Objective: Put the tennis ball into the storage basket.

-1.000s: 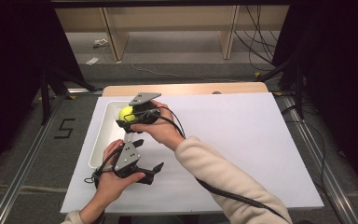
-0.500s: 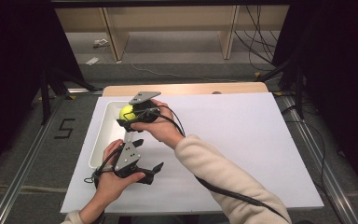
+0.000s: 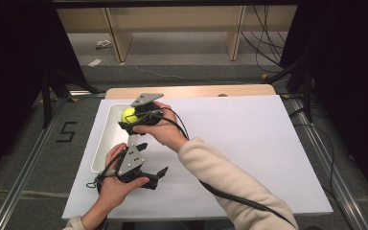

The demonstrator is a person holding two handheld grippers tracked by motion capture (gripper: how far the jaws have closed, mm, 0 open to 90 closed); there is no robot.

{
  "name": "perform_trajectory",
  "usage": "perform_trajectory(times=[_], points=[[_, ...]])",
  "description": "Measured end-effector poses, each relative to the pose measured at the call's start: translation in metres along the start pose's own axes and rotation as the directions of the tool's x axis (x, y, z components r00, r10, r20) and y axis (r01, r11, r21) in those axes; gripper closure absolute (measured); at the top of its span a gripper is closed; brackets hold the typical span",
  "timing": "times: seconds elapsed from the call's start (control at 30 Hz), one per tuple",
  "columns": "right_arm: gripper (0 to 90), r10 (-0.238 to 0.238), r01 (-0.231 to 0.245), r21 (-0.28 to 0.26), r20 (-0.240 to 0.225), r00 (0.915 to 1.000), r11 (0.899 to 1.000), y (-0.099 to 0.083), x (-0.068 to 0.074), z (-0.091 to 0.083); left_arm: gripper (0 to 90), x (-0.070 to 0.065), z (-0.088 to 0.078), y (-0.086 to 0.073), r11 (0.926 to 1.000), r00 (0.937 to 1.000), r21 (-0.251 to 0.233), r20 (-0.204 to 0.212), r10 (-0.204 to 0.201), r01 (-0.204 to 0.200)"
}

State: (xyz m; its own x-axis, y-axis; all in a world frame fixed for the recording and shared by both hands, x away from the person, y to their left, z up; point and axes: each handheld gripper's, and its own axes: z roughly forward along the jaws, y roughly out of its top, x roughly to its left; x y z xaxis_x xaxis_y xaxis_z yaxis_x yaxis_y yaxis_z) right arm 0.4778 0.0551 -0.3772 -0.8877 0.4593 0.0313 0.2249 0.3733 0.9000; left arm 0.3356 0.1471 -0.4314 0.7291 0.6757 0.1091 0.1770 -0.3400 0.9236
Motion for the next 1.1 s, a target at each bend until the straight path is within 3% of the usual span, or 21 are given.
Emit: perform_trajectory(times=[0.57, 1.1], points=[[26.9, 0.029, -0.029, 0.0, -0.021, 0.9994, 1.0, 0.003, 0.0, 0.005, 0.0, -0.001, 0.0, -0.002, 0.9999, 1.0, 0.01, -0.003, 0.002, -0.002], [26.9, 0.025, -0.025, 0.009, -0.026, 0.9993, 1.0, 0.006, 0.002, 0.01, 0.0, -0.001, -0.001, -0.002, 1.0, 1.0, 0.003, -0.007, -0.001, 0.001]])
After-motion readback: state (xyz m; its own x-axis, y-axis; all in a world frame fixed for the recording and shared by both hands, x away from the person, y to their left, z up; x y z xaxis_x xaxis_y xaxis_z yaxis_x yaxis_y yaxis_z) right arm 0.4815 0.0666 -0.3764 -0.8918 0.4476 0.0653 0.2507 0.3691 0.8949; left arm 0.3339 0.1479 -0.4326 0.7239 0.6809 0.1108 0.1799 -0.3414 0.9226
